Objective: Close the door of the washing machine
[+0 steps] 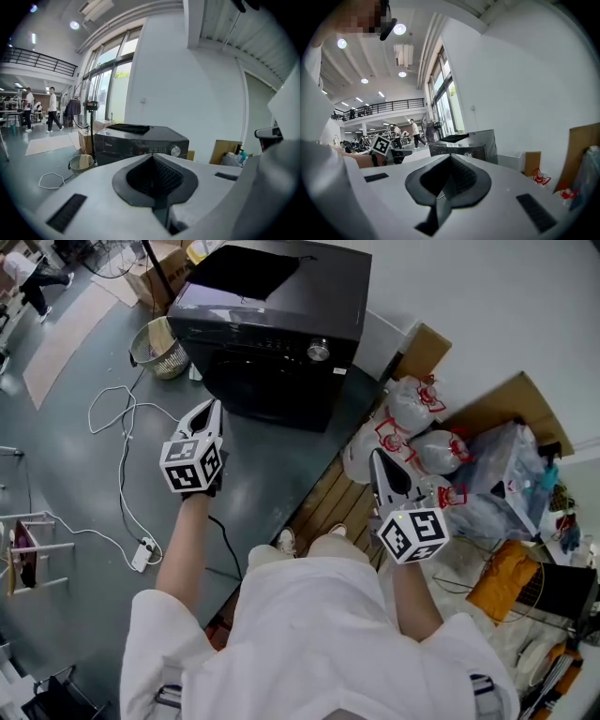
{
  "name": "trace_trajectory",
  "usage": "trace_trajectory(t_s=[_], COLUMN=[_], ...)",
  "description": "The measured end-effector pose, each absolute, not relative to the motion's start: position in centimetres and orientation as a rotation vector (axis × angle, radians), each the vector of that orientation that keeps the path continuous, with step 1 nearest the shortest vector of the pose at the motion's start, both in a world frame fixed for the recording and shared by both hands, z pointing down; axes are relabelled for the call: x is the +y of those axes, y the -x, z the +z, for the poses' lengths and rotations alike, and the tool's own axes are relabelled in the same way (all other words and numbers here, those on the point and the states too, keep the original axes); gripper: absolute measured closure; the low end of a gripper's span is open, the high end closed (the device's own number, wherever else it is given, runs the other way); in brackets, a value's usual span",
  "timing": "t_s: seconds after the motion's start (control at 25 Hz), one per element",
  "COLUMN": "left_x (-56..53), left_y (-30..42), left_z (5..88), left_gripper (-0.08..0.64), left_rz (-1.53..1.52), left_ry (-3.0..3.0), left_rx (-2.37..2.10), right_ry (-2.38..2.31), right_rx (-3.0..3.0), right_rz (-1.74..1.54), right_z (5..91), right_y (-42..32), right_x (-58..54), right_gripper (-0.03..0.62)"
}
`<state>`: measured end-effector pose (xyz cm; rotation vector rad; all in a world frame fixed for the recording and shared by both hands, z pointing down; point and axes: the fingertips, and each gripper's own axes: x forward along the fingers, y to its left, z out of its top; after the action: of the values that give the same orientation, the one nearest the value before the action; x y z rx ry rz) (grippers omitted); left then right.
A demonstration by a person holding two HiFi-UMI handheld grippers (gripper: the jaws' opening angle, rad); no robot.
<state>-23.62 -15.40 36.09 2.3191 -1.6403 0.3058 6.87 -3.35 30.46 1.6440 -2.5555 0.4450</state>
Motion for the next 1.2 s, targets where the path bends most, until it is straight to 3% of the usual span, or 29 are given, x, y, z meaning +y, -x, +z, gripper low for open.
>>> trace_trajectory(t_s=[0.44, 0.84, 1.2], left_x=[-9.3, -3.9, 0.9], left_y=[24.2, 25.0, 23.7], left_z=[26.9, 23.3, 23.3], left_gripper=[0.555, 0.555, 0.555], left_rz=[0.062, -0.069, 0.036], left_ry=[-2.337, -2.326, -2.288], left_rx=[-1.814, -1.959, -2.099], right_ry=[-1.655, -1.663, -1.696], right_rx=[-2.624, -2.619, -2.593], right_rz=[0.347, 0.227, 0.171], right_z=[26.4, 24.6, 24.0], right_y=[-10.7, -13.6, -15.0], right_x=[-5.1, -6.4, -6.1], right_gripper=[0.595, 0.595, 0.595])
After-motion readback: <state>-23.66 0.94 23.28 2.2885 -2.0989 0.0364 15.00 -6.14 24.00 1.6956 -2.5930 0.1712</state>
